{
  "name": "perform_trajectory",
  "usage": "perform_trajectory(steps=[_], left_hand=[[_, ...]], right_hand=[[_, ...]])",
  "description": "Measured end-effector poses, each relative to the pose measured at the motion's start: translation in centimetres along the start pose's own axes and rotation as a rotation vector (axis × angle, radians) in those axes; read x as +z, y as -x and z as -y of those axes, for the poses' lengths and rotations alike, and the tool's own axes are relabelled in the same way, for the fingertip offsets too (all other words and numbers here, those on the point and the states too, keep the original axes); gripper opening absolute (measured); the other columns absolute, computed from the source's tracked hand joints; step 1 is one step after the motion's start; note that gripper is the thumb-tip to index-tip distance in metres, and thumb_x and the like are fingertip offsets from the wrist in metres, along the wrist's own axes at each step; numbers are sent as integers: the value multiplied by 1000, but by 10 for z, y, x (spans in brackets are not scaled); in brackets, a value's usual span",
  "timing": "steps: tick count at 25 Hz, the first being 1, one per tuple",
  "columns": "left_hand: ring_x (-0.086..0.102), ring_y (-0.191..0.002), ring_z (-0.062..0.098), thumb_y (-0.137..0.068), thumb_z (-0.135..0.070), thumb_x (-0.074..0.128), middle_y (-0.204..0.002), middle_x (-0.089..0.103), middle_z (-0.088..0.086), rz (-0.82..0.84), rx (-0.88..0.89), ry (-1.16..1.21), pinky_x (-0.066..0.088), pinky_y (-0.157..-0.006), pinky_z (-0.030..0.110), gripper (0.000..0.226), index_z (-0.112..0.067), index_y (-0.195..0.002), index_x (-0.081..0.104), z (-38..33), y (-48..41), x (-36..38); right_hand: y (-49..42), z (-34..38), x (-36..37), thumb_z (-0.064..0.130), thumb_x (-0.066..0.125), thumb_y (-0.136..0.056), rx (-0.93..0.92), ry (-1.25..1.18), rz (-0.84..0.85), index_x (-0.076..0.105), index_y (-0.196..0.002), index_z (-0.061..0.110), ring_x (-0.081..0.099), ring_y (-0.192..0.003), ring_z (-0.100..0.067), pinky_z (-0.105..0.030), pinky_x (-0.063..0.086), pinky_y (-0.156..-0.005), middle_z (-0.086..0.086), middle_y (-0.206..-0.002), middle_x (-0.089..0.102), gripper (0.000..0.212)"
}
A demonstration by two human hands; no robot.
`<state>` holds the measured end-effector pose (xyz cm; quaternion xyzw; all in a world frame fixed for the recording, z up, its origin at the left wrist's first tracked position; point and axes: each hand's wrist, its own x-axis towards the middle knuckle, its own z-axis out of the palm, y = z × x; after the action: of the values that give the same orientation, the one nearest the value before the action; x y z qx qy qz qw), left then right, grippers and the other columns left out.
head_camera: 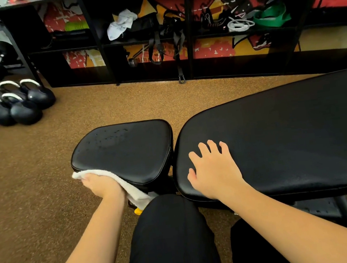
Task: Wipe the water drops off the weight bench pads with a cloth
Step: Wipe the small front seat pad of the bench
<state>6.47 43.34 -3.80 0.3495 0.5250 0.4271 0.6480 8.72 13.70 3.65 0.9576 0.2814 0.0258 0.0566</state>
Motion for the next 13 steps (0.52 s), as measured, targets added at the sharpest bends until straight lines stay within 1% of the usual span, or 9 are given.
perform_trajectory(steps=[2, 3, 4, 5, 6, 7, 9, 10, 13], left_hand=[[50, -141, 33, -110, -55, 28, -157, 51, 13, 20, -51, -93, 36, -118, 37, 65, -14, -158, 42, 13, 36, 0], [45, -144, 38, -112, -41, 36, -158, 46, 20, 36, -72, -105, 32, -119, 38, 59, -3, -156, 39, 23, 48, -3], [41, -143, 49, -108, -22, 50, -154, 42, 33, 107, -160, -51, 30, -120, 44, 54, 9, -150, 38, 36, 60, -2], [39, -136, 63, -98, -2, 62, -145, 40, 45, 233, -255, 2, 32, -118, 58, 53, 18, -141, 39, 42, 69, -1], [39, -128, 70, -88, 10, 65, -137, 38, 52, 293, -223, -64, 35, -111, 68, 54, 22, -135, 40, 46, 75, -1], [40, -128, 69, -88, 11, 64, -138, 38, 51, 260, -228, -90, 36, -109, 70, 56, 20, -137, 40, 49, 73, -2], [43, -141, 47, -103, -14, 55, -154, 42, 31, 164, -122, -71, 35, -116, 54, 58, 3, -154, 33, 40, 78, -9], [45, -142, 37, -107, -26, 48, -158, 44, 20, 111, -78, -115, 35, -115, 45, 59, -6, -159, 29, 32, 84, -8], [46, -143, 35, -111, -39, 33, -160, 45, 15, 40, -14, -251, 34, -114, 40, 59, -9, -162, 29, 6, 67, 0]], right_hand=[[0, 1, 0, 47, 33, -95, 0, 4, 5, 52, -140, 18, 38, -141, -42, -62, 26, -115, -19, -149, 48, 57], [1, 1, 0, 47, 32, -96, 1, 7, 4, 52, -141, 18, 37, -142, -42, -61, 26, -115, -18, -150, 47, 58], [1, 1, 1, 47, 32, -96, 3, 8, 1, 51, -142, 18, 36, -143, -42, -61, 25, -116, -18, -151, 46, 58], [1, 1, 1, 47, 32, -96, 5, 8, -2, 51, -142, 19, 36, -143, -41, -61, 25, -116, -18, -151, 46, 57], [1, 1, 1, 47, 33, -96, 6, 7, -4, 52, -141, 19, 36, -143, -41, -61, 25, -116, -18, -151, 47, 57], [1, 1, 1, 47, 34, -96, 6, 6, -5, 53, -140, 18, 37, -143, -41, -61, 26, -116, -18, -150, 47, 56], [1, 1, 3, 47, 35, -95, 5, -1, -13, 56, -137, 17, 40, -141, -42, -61, 28, -115, -19, -148, 50, 56], [0, 1, 3, 46, 35, -94, 7, -6, -17, 57, -136, 17, 41, -140, -42, -62, 29, -115, -19, -146, 52, 56], [-1, 0, 3, 47, 30, -93, 8, -22, -21, 55, -138, 17, 39, -141, -43, -62, 27, -115, -19, -148, 49, 60]])
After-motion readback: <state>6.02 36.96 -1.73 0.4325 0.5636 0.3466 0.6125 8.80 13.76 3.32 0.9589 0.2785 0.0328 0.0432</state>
